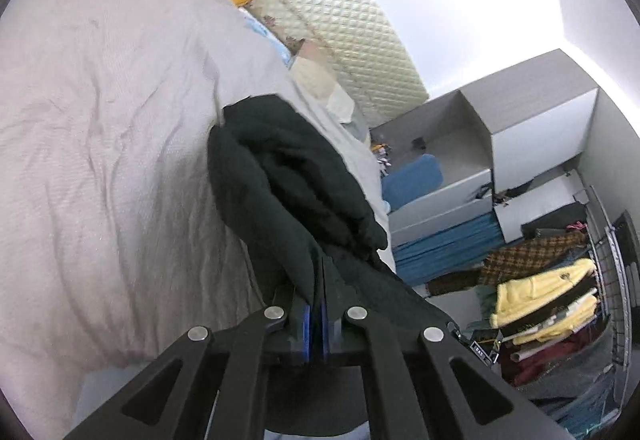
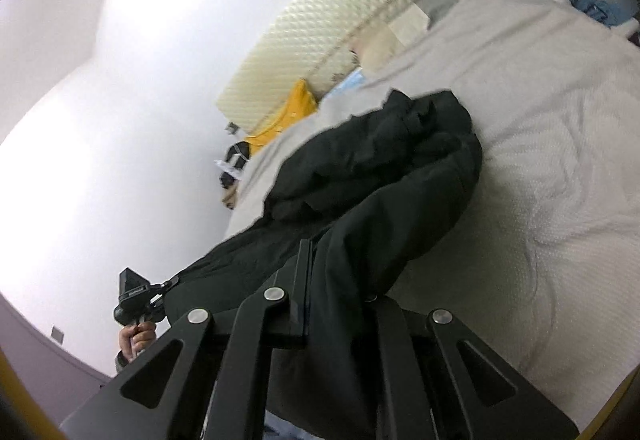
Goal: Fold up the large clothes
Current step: 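Lift the hem with both tools and fold it over toward the hood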
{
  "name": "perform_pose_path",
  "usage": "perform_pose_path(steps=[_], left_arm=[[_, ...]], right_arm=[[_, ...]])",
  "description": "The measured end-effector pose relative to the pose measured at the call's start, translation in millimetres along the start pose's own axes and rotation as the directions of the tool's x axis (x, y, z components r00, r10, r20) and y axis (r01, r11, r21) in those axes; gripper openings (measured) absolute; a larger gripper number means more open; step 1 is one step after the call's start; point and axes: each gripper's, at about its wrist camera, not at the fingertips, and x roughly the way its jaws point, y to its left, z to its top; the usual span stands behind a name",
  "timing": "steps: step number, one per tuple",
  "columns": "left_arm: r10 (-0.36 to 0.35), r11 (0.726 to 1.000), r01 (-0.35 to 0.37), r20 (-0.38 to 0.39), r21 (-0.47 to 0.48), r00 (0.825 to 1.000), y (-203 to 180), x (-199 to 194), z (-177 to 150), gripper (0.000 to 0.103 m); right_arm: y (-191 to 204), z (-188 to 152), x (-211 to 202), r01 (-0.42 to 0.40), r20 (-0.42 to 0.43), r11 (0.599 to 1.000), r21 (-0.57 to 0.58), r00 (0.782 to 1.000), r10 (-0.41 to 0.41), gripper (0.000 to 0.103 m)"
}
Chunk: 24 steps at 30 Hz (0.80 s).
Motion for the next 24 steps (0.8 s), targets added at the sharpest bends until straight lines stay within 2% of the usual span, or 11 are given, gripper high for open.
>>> perform_pose_path(steps=[3, 8, 14, 19, 24], left_arm=[[-0.013, 1.000, 0.013, 0.005, 0.020, 1.000, -13, -28, -8, 0.002], [-0.006, 0.997, 0.007, -0.007, 0.081, 1.000, -40, -63, -27, 0.002], [-0.002, 0.995, 0.003, -0.008, 0.105, 1.000, -56, -74, -33, 0.002], [0.002, 0.992, -0.004, 0.017, 0.126, 1.000, -68, -71, -14, 0.003], [0.026, 0.992, -0.027, 0.015, 0.120, 1.000, -69, -42, 33, 0.003]], right_arm=[[15, -5, -26, -0.034, 0.009, 0.999, -0.020, 0.999, 0.034, 0.007], [33, -14, -60, -0.031, 0.000, 0.998, -0.049, 1.000, 0.031, 0.007], [41, -12, -82, -0.015, 0.018, 0.998, -0.053, 1.000, 0.016, 0.007], [46, 9, -82, -0.008, 0.032, 0.998, -0.054, 0.999, 0.010, 0.007], [40, 63, -48, 0.030, 0.009, 0.999, -0.033, 1.000, -0.030, 0.007]])
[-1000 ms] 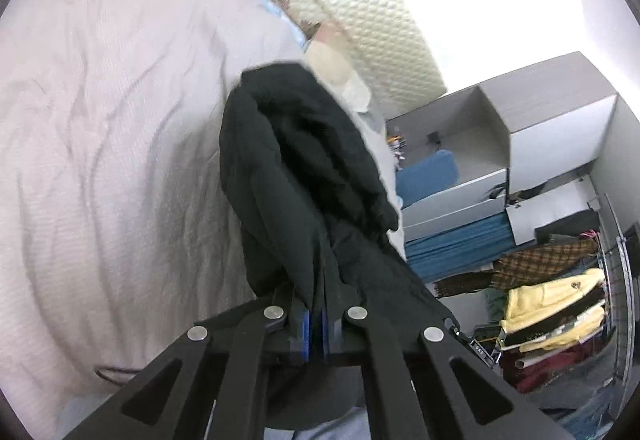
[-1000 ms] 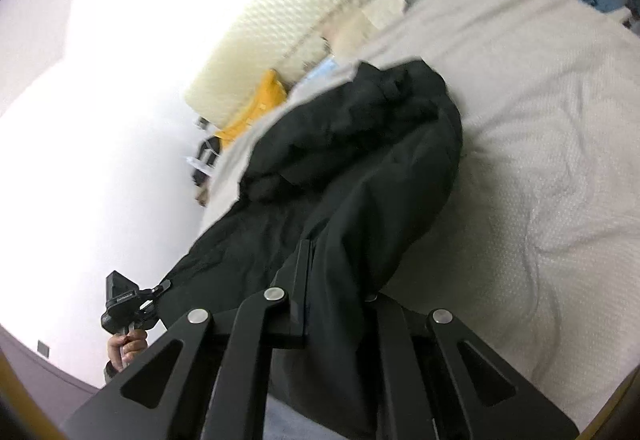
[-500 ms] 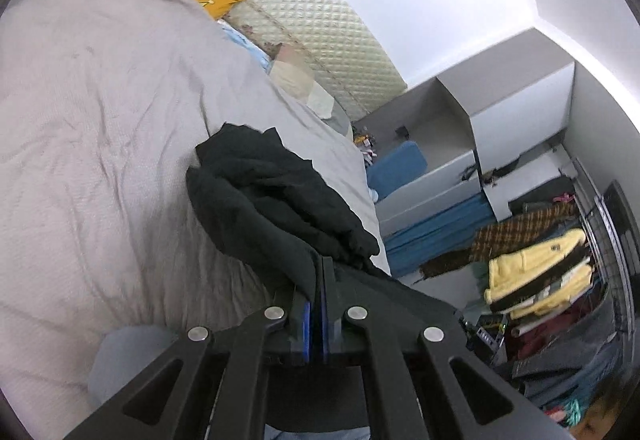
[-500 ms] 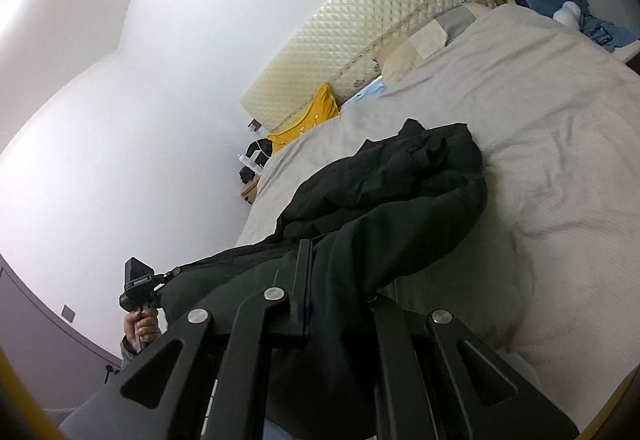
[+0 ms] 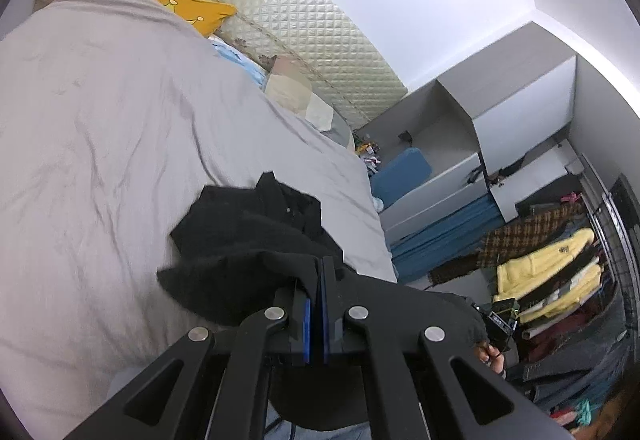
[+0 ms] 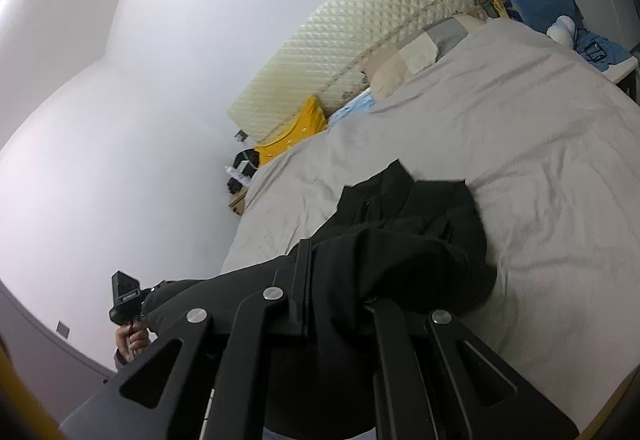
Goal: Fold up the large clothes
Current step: 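Lift the hem with both tools and fold it over toward the hood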
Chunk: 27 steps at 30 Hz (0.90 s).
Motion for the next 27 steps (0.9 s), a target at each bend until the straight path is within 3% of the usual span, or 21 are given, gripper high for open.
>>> perform_pose_path(steps=[10, 14, 18, 24, 26, 27], left_arm=[[0.163, 0.986, -0.163, 0.003, 0.033, 0.987, 5, 101, 99, 0.003], [0.254, 0.966, -0.252, -0.020, 0.048, 0.967, 22, 156, 126, 0.004], [0.319, 0.947, -0.318, -0.038, 0.034, 0.947, 51, 206, 140, 0.004], [0.427, 0.904, -0.425, -0.125, 0.046, 0.896, 107, 288, 134, 0.004], [0.428, 0.902, -0.430, -0.167, 0.023, 0.888, 125, 308, 127, 0.004], [0.413, 0.907, -0.421, -0.179, -0.004, 0.893, 133, 313, 125, 0.004]], right_arm=[[-51, 108, 116, 0.101, -0.052, 0.986, 0.130, 0.994, -0.095, 0.007], [-85, 132, 171, 0.197, -0.105, 0.966, 0.170, 0.978, -0.181, 0.007], [-125, 139, 215, 0.247, -0.151, 0.939, 0.238, 0.965, -0.215, 0.007], [-187, 118, 268, 0.302, -0.222, 0.888, 0.348, 0.946, -0.234, 0.007], [-206, 106, 281, 0.315, -0.250, 0.872, 0.375, 0.940, -0.233, 0.007], [-215, 100, 286, 0.317, -0.262, 0.864, 0.390, 0.938, -0.226, 0.007]])
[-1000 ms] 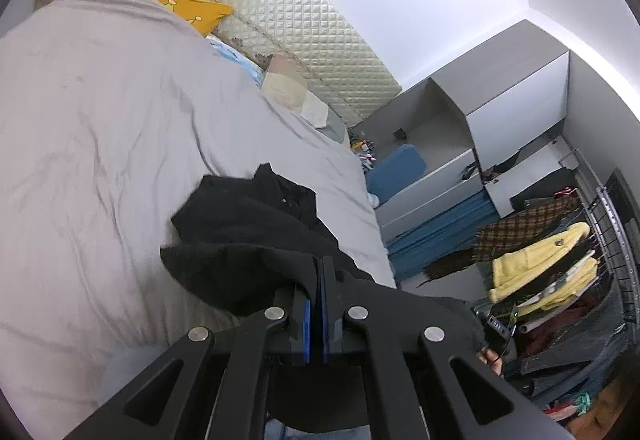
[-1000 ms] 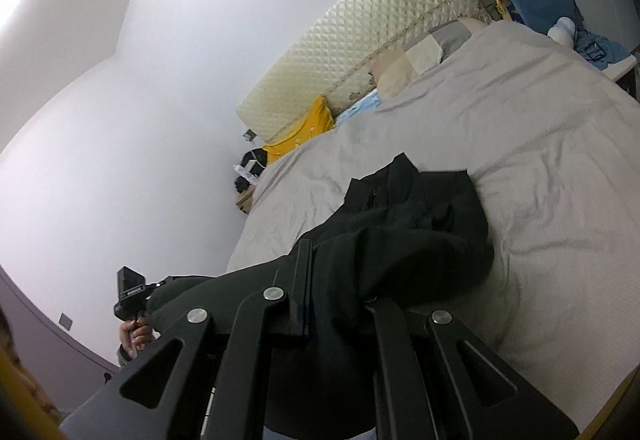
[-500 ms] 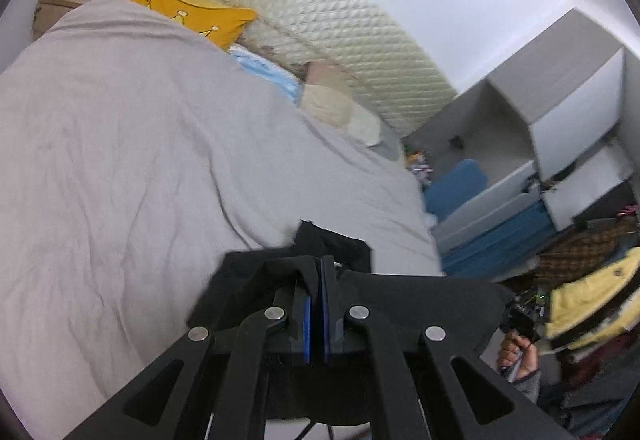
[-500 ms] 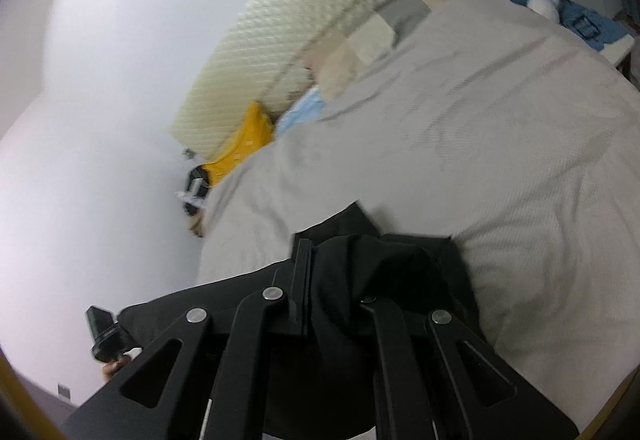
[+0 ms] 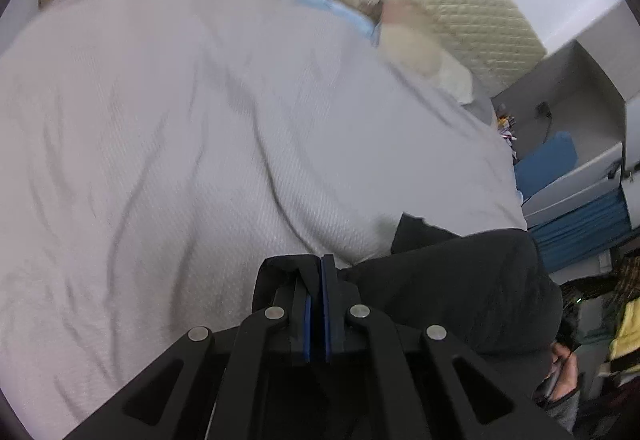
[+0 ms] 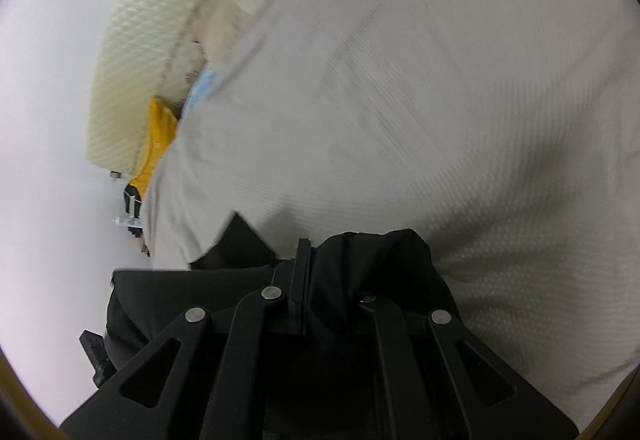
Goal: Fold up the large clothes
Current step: 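Lift the hem with both tools and fold it over toward the hood, then lay the folded hem on the jacket and open both tools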
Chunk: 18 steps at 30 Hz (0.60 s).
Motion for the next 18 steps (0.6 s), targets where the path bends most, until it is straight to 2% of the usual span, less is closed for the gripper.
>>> perform_pose_path(steps=[2, 4, 7, 10, 12, 13, 15, 17, 18], left_arm=[[-0.021, 0.999, 0.021, -0.016, -0.027, 1.000, 5, 8, 2, 0.004], [-0.031, 0.999, 0.030, -0.009, -0.045, 0.999, 7, 5, 3, 0.004], [-0.083, 0.990, 0.080, -0.023, -0.116, 0.996, 16, -4, 2, 0.004], [-0.149, 0.973, 0.139, -0.040, -0.185, 0.988, 23, -15, -1, 0.009], [-0.218, 0.951, 0.201, -0.049, -0.236, 0.975, 30, -24, -5, 0.022], [-0.245, 0.942, 0.226, -0.047, -0.248, 0.968, 32, -31, -8, 0.028], [-0.305, 0.920, 0.290, -0.014, -0.264, 0.952, 37, -52, -17, 0.051], [-0.322, 0.914, 0.313, 0.010, -0.257, 0.947, 37, -71, -22, 0.058], [-0.312, 0.921, 0.307, 0.020, -0.240, 0.950, 35, -82, -23, 0.060]], right_arm=[[-11, 0, 9, -0.008, -0.018, 0.999, 0.035, 1.000, 0.009, 0.007], [-20, -2, 9, -0.050, -0.015, 0.995, 0.085, 0.999, 0.052, 0.007], [-22, -5, 0, -0.144, 0.017, 0.980, 0.137, 0.990, 0.143, 0.013], [-18, -11, -15, -0.160, 0.011, 0.980, 0.120, 0.987, 0.160, 0.022], [-16, -16, -29, -0.175, 0.009, 0.977, 0.124, 0.985, 0.175, 0.040], [-13, -16, -33, -0.179, 0.014, 0.976, 0.120, 0.984, 0.179, 0.044], [-9, -22, -52, -0.174, 0.033, 0.980, 0.098, 0.985, 0.172, 0.055], [-5, -29, -74, -0.186, 0.074, 0.978, 0.089, 0.981, 0.180, 0.057], [-1, -32, -84, -0.189, 0.088, 0.979, 0.078, 0.979, 0.182, 0.058]])
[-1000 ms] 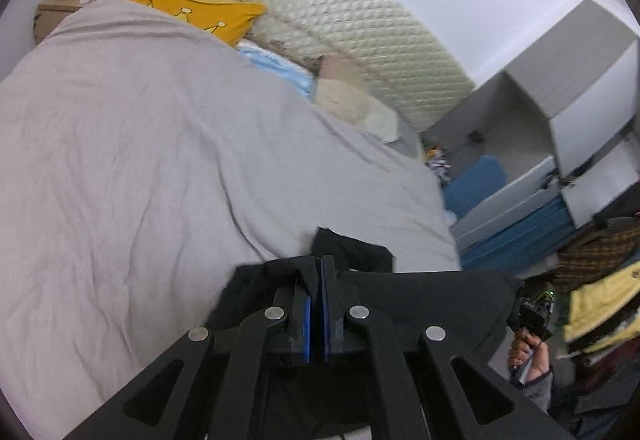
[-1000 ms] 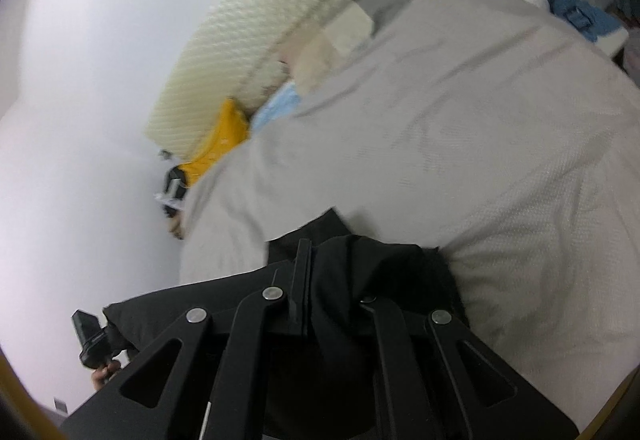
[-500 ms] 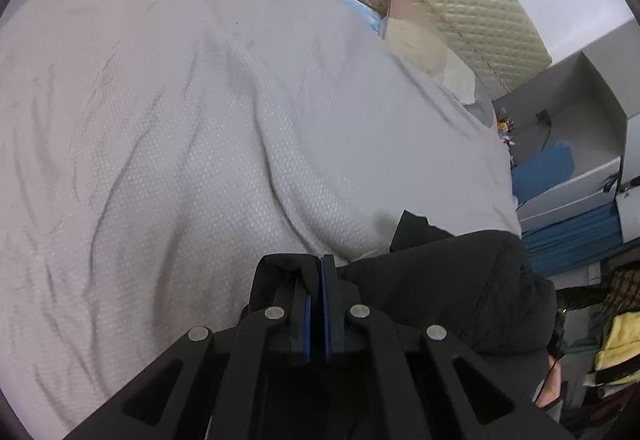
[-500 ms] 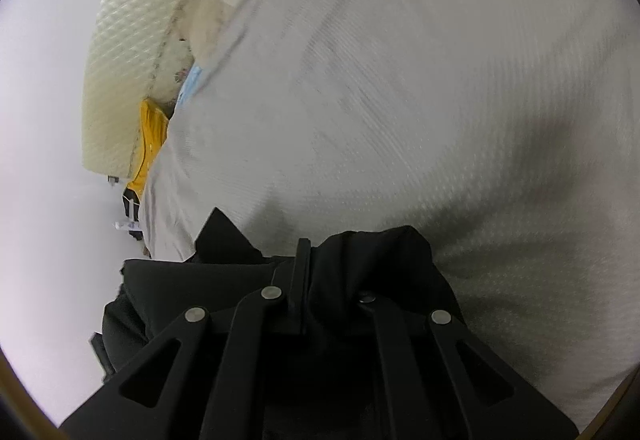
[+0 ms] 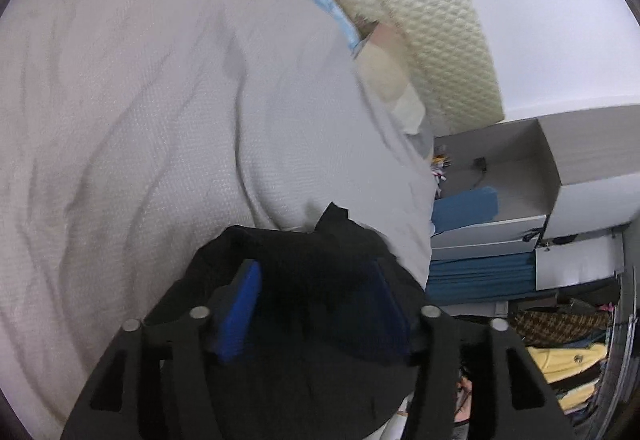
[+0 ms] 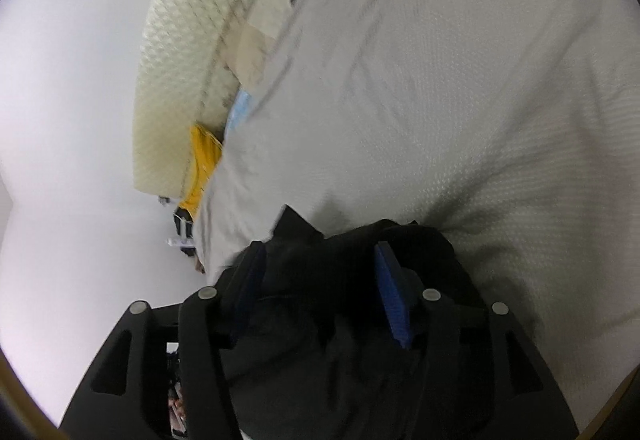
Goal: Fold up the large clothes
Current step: 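Lay the folded hem on the jacket and open both tools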
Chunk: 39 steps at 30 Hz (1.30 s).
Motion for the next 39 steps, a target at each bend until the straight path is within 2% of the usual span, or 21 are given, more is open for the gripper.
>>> perform_pose_path(steps=[4, 8, 10, 11, 13, 17, 19, 20, 22, 27, 31, 35, 39], left_arm=[[0.058, 0.987, -0.070, 0.081, 0.143, 0.995, -35, -33, -21, 0.060], [0.113, 0.938, -0.159, 0.162, 0.308, 0.980, -83, -31, -56, 0.060], [0.131, 0.908, -0.194, 0.188, 0.372, 0.973, -102, -21, -73, 0.060], [0.152, 0.882, -0.229, 0.211, 0.412, 0.966, -112, -9, -86, 0.060], [0.169, 0.850, -0.261, 0.231, 0.459, 0.958, -122, 6, -104, 0.060], [0.195, 0.778, -0.311, 0.261, 0.546, 0.946, -134, 53, -138, 0.060], [0.213, 0.745, -0.335, 0.270, 0.577, 0.939, -137, 75, -148, 0.060], [0.233, 0.718, -0.360, 0.282, 0.595, 0.931, -138, 89, -154, 0.060], [0.257, 0.696, -0.379, 0.281, 0.610, 0.924, -139, 108, -159, 0.060], [0.252, 0.677, -0.402, 0.319, 0.617, 0.914, -138, 127, -162, 0.060], [0.261, 0.671, -0.411, 0.322, 0.617, 0.910, -139, 144, -153, 0.060], [0.288, 0.653, -0.436, 0.329, 0.620, 0.899, -137, 158, -142, 0.060], [0.304, 0.646, -0.452, 0.335, 0.616, 0.892, -134, 170, -133, 0.060]], right_arm=[[39, -17, -26, 0.035, 0.030, 0.992, -0.123, 0.999, -0.031, 0.059], [87, -55, -26, 0.096, 0.061, 0.949, -0.301, 0.995, -0.081, 0.059], [106, -79, -18, 0.143, 0.081, 0.905, -0.402, 0.989, -0.120, 0.059], [117, -95, -12, 0.173, 0.102, 0.871, -0.460, 0.985, -0.142, 0.059], [129, -121, -1, 0.222, 0.147, 0.810, -0.543, 0.975, -0.168, 0.059], [139, -164, 32, 0.297, 0.233, 0.697, -0.653, 0.954, -0.187, 0.059], [135, -180, 53, 0.324, 0.264, 0.659, -0.678, 0.945, -0.193, 0.059], [134, -183, 61, 0.333, 0.270, 0.648, -0.685, 0.942, -0.199, 0.059], [128, -190, 77, 0.356, 0.285, 0.613, -0.705, 0.934, -0.215, 0.059], [121, -197, 91, 0.396, 0.340, 0.566, -0.723, 0.917, -0.207, 0.059], [118, -193, 98, 0.398, 0.357, 0.563, -0.724, 0.915, -0.188, 0.059], [119, -184, 116, 0.398, 0.353, 0.574, -0.715, 0.915, -0.195, 0.060], [119, -176, 129, 0.403, 0.351, 0.577, -0.710, 0.914, -0.205, 0.061]])
